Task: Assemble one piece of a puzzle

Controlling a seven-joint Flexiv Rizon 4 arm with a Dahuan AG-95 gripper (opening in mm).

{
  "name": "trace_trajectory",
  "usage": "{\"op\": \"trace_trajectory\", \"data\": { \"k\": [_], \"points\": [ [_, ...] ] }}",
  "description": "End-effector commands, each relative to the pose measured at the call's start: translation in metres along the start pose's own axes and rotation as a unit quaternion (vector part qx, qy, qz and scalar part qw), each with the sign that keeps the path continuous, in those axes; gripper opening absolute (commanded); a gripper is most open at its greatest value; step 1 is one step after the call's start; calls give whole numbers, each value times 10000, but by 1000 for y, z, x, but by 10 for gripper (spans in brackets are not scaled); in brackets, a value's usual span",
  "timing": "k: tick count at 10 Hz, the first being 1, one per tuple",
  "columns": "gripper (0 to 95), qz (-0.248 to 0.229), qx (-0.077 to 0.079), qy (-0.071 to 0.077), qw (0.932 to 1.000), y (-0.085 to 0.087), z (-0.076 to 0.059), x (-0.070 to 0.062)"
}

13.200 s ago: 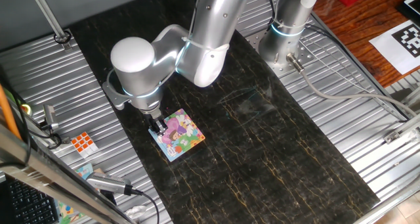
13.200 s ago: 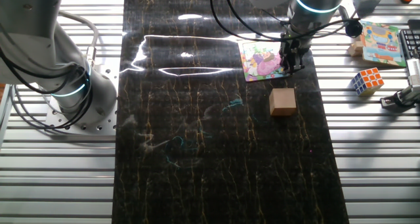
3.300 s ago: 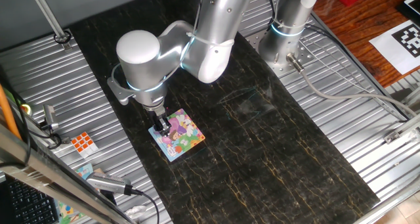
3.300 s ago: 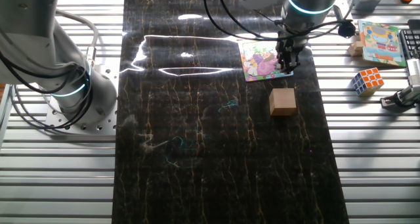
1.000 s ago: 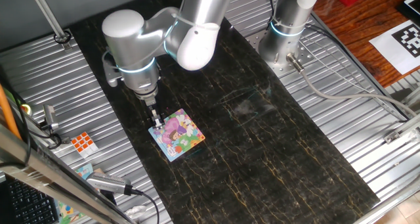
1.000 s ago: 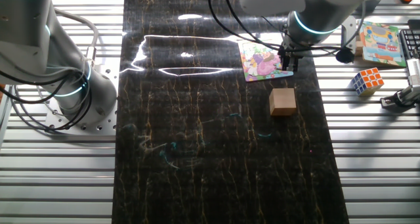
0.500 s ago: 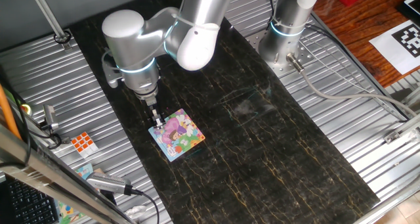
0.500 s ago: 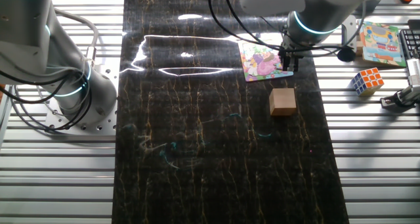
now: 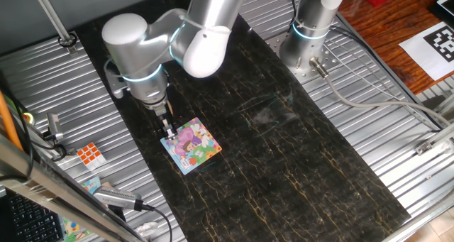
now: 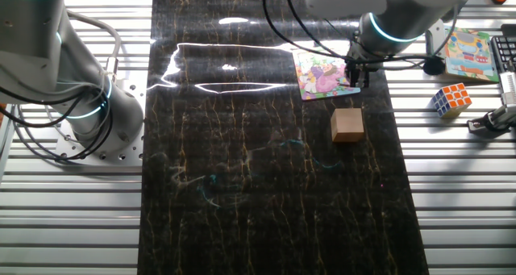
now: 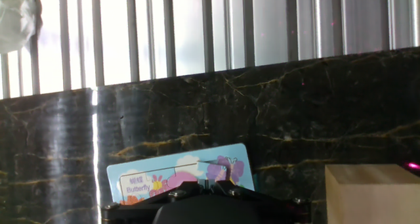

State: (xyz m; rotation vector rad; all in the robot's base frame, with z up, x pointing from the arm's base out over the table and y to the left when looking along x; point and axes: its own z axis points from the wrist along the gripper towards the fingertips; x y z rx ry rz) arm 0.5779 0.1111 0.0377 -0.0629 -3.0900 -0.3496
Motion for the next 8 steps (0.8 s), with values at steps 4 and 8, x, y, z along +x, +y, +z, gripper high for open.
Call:
{"op": "trace_trajectory", "data": {
  "k": [4, 8],
  "points": [
    [0, 38, 10, -104, 9999, 13, 10, 2],
    [0, 57, -1, -153, 9999, 16, 17, 3]
  ]
}}
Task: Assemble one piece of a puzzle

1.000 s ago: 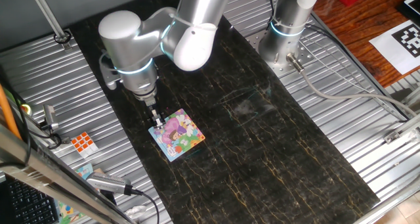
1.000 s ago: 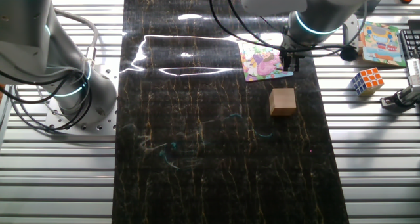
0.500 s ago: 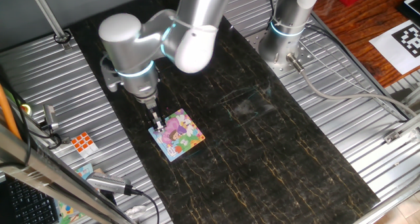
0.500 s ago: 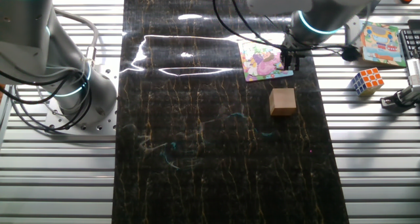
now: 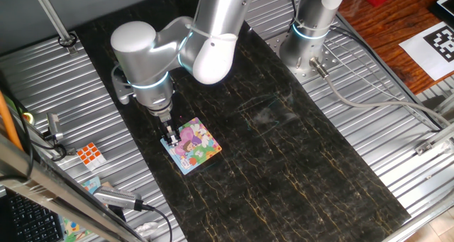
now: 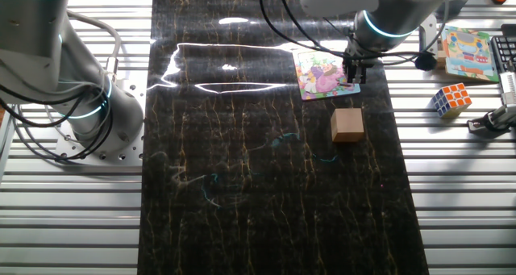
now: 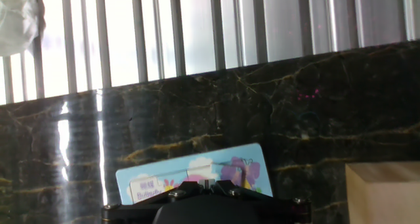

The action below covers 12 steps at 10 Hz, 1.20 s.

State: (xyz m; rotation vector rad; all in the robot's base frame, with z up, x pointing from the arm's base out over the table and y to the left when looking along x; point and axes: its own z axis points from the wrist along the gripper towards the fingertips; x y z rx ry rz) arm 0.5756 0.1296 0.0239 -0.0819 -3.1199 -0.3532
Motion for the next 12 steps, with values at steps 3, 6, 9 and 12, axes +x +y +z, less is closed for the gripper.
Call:
{"op": "trace_trajectory", "data": {
  "k": [3, 6, 9, 12],
  "points": [
    [0, 44, 13, -2, 10000, 5, 3, 2],
    [0, 30, 15, -15, 10000, 5, 5, 2],
    [0, 10, 15, -25, 10000, 5, 6, 2],
    [0, -7, 2, -33, 10000, 5, 7, 2]
  ]
}}
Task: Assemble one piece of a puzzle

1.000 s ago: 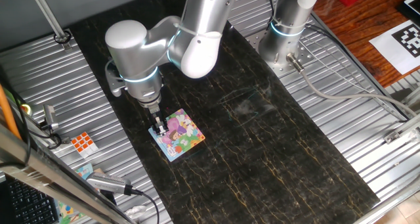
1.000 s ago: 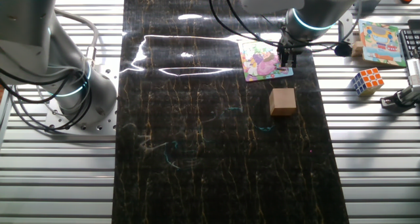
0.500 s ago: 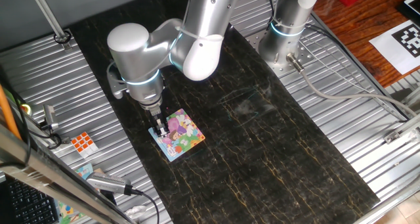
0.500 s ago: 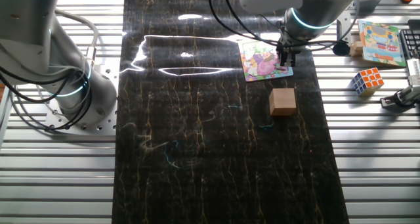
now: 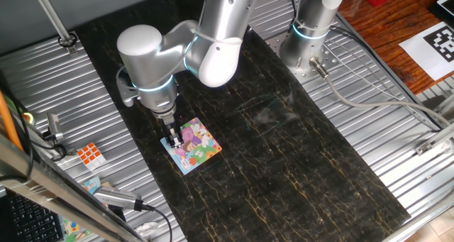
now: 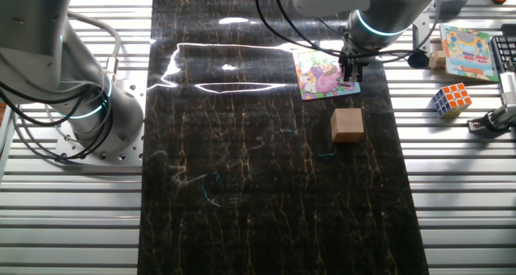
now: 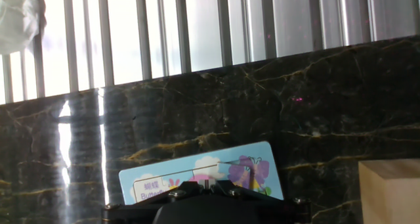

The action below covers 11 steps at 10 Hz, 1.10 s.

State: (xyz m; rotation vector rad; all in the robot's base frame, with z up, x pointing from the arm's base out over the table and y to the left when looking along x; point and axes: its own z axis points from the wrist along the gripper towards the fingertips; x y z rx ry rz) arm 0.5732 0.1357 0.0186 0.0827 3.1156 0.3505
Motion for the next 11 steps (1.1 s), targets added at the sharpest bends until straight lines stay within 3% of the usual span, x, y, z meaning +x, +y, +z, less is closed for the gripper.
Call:
{"op": "trace_trajectory", "data": {
  "k": [1, 11],
  "points": [
    [0, -11, -6, -5, 10000, 0, 1, 0],
    [0, -213, 32, -4, 9998, -3, 4, 4]
  ]
}}
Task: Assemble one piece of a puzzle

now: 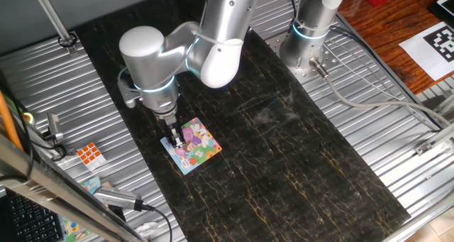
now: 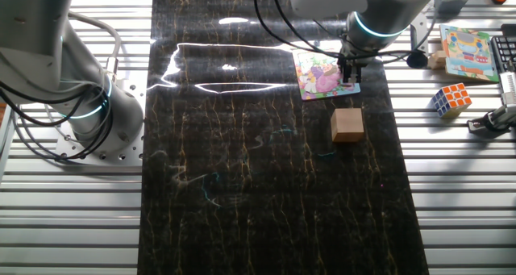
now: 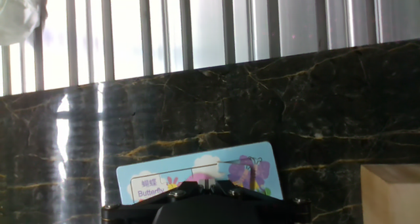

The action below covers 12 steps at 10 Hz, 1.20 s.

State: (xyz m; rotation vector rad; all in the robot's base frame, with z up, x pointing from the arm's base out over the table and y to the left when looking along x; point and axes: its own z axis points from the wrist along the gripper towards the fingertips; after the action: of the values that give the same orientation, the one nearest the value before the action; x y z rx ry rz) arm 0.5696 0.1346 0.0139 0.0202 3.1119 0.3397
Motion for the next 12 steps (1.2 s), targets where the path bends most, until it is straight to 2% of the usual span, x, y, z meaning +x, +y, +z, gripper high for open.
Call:
{"op": "trace_trajectory", "data": {
  "k": [1, 12],
  "points": [
    [0, -37, 1, 3, 10000, -1, 0, 0],
    [0, -153, -8, 15, 9999, -6, -2, 1]
  ]
}}
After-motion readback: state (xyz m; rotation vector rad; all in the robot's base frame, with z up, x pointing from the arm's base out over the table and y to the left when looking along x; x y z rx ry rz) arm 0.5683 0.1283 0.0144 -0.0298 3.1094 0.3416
